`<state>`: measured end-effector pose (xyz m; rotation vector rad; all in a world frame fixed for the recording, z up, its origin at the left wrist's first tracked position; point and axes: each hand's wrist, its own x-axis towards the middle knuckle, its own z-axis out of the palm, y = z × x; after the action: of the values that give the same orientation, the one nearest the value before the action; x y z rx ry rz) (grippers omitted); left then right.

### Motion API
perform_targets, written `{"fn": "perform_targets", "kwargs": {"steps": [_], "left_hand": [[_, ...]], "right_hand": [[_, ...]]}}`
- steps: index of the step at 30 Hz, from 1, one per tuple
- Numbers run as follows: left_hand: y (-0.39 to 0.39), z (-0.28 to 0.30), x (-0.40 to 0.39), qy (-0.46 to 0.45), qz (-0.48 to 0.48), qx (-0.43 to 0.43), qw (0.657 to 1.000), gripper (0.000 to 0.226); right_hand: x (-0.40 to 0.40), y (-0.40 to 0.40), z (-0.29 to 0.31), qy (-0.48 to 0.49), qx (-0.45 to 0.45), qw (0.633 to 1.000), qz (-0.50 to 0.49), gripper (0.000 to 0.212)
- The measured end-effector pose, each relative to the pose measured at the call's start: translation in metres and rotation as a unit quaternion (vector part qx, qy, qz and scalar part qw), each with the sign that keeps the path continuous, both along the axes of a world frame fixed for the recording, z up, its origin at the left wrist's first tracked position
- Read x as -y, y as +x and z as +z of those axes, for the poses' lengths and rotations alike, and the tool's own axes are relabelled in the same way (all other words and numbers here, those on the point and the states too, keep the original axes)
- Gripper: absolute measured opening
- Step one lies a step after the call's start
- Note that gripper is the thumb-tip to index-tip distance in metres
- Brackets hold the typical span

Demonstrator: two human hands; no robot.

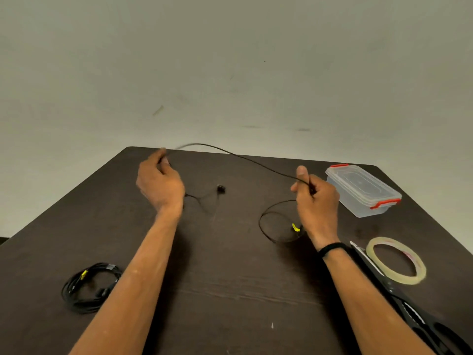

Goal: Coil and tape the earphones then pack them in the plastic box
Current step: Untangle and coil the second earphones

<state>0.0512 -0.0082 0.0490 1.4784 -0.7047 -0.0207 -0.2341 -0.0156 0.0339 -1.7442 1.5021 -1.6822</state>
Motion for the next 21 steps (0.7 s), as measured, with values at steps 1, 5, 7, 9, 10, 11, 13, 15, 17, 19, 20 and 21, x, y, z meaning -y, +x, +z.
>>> {"fn": "perform_targets", "kwargs": {"steps": [1,5,7,9,10,11,13,15,17,19,20,21], "left_hand": [[-0.003,-0.001,-0.002,0.056,-0.035,0.017,0.998,0.046],[-0.044,0.007,-0.017,0.288,-0.112,0.223,0.925,0.094],[-0.067,0.018,-0.025,0.378,-0.136,0.304,0.864,0.096],[-0.071,0.027,-0.028,0.472,-0.213,0.302,0.800,0.092],[-0.064,0.032,-0.028,0.496,-0.251,0.284,0.781,0.092],[-0.058,0.038,-0.029,0.490,-0.273,0.273,0.781,0.091],[-0.053,0.047,-0.032,0.409,-0.254,0.301,0.823,0.081],[-0.064,0.046,-0.032,0.286,-0.255,0.360,0.851,0.067],[-0.083,0.036,-0.031,0.200,-0.364,0.346,0.841,0.053],[-0.097,0.023,-0.028,0.159,-0.444,0.315,0.824,0.040],[-0.099,0.018,-0.025,0.146,-0.452,0.310,0.823,0.032],[-0.099,0.016,-0.022,0.135,-0.444,0.310,0.830,0.024]], "right_hand": [[0.000,0.000,0.000,0.014,0.004,1.000,-0.001,0.062],[-0.002,0.007,-0.001,0.037,-0.093,0.995,-0.013,0.073],[-0.002,0.009,-0.002,0.037,-0.151,0.988,-0.017,0.078],[-0.001,0.009,-0.003,0.029,-0.196,0.980,-0.026,0.082],[-0.001,0.008,-0.004,0.023,-0.214,0.976,-0.034,0.081],[-0.001,0.008,-0.004,0.017,-0.226,0.973,-0.040,0.078],[-0.003,0.011,-0.002,0.007,-0.241,0.970,-0.043,0.072],[-0.006,0.015,-0.002,-0.007,-0.259,0.965,-0.042,0.067],[-0.006,0.017,-0.005,-0.015,-0.264,0.964,-0.029,0.065],[-0.005,0.017,-0.007,-0.012,-0.249,0.968,-0.020,0.065],[-0.003,0.015,-0.007,-0.009,-0.235,0.972,-0.022,0.065],[-0.002,0.014,-0.006,-0.007,-0.223,0.974,-0.026,0.066]]}}
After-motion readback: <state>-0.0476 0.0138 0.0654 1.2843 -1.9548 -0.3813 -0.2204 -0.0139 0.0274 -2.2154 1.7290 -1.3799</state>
